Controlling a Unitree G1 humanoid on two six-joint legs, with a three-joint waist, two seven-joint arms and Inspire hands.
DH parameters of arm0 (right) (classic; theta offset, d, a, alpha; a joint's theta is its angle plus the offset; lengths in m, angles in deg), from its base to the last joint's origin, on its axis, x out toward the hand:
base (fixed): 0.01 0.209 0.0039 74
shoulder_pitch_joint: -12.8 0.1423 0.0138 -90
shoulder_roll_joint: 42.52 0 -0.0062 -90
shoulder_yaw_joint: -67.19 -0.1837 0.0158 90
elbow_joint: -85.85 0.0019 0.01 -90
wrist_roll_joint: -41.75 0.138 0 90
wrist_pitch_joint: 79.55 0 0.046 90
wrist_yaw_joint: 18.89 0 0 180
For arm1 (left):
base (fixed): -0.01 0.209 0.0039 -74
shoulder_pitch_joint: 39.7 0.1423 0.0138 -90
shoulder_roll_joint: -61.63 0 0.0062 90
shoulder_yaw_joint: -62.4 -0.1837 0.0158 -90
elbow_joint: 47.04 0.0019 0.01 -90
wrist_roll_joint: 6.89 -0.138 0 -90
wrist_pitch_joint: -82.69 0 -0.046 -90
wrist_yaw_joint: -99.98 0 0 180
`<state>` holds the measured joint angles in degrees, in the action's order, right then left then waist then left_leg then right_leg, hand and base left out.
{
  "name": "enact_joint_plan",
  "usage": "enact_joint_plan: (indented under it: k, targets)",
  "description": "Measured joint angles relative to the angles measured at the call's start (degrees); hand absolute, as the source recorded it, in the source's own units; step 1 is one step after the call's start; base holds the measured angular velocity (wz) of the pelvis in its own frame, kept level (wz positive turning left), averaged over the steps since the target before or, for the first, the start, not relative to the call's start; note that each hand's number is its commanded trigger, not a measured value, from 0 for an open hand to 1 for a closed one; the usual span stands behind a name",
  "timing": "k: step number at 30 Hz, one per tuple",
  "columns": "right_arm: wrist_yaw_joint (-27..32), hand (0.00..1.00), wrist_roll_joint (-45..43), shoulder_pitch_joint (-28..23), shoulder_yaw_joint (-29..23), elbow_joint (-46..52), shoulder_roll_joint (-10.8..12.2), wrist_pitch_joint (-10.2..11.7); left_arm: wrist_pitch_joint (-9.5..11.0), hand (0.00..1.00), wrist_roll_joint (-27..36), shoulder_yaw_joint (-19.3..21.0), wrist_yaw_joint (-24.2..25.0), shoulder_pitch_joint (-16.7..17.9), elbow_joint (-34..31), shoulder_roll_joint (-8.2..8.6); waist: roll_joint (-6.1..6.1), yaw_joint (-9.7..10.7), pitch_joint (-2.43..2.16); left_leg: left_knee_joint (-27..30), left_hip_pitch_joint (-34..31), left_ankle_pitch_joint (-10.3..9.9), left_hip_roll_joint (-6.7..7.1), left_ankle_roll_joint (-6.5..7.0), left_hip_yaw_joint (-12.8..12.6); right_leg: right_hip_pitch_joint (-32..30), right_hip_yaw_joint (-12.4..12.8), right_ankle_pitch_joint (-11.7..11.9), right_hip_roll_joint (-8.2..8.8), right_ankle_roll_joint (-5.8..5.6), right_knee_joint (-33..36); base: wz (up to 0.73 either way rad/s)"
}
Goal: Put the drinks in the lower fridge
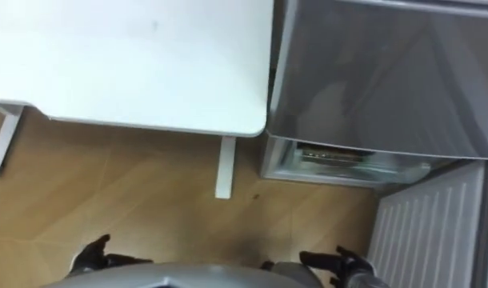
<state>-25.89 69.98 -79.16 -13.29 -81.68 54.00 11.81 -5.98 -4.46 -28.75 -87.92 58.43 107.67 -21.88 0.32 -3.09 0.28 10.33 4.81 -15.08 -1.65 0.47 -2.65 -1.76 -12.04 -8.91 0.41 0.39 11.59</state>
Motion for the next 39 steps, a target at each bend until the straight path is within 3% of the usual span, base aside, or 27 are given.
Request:
enact_joint_plan:
  k: [12, 21, 27, 32, 36, 39]
  targets:
    - [-0.76, 0.0, -3.45, -0.88, -4.65, 0.69, 1.35, 0.58, 0.46, 0.0, -8.32, 2.27, -0.43, 0.68, -0.47, 0.22, 1.02, 2.26, 0.37, -0.74, 1.76, -0.03, -0.62, -0.02, -2.0, 0.65, 2.63, 0.38, -1.07, 0.22, -0.04, -0.07]
    - [-1.89, 0.0, -3.45, -1.38, -7.02, -0.05, 1.4, 0.57, 0.44, 0.0, -9.85, 5.82, -0.64, 1.06, -0.45, 0.87, 0.47, 2.72, -0.3, -0.7, 2.1, -0.03, -0.83, -0.02, -2.27, 0.74, 4.12, 1.43, -1.69, 0.43, -0.88, -0.08]
    - [-1.81, 0.0, -4.74, -1.39, -7.93, 0.29, 1.4, 0.25, 0.34, 0.0, -11.53, 6.73, -0.55, 1.86, 0.04, 1.11, 0.9, 2.75, -0.22, -0.75, 2.54, -0.03, -0.74, -0.02, -2.74, 0.8, 4.76, 1.61, -1.69, 0.38, -0.74, -0.07]
    - [1.17, 0.0, -7.14, -1.36, -10.38, 1.62, 1.29, -0.31, -0.1, 0.0, -11.7, 6.93, -0.72, 2.43, 0.02, 1.08, 1.55, 2.73, -0.19, -0.87, 2.5, -0.03, -0.76, -0.02, -3.01, 0.63, 4.86, 1.61, -1.72, 0.36, -0.64, 0.0]
    - [3.92, 0.0, -8.13, -0.65, -15.48, 2.34, 0.66, -0.5, -0.12, 0.0, -12.6, 8.37, -0.71, 2.88, 0.02, 1.01, 2.46, 2.76, -0.19, -0.84, 2.59, -0.02, -0.74, -0.01, -3.18, 0.59, 4.98, 1.63, -1.67, 0.36, -0.33, -0.03]
    - [6.68, 0.0, -8.29, 1.33, -18.33, 4.68, -0.09, 0.08, -0.11, 0.0, -14.54, 9.33, -0.76, 2.6, -0.02, 0.69, 2.54, 2.99, 0.1, -0.72, 2.62, -0.02, -0.65, -0.01, -3.52, 0.07, 5.84, 1.66, -1.74, 0.36, 0.15, -0.13]
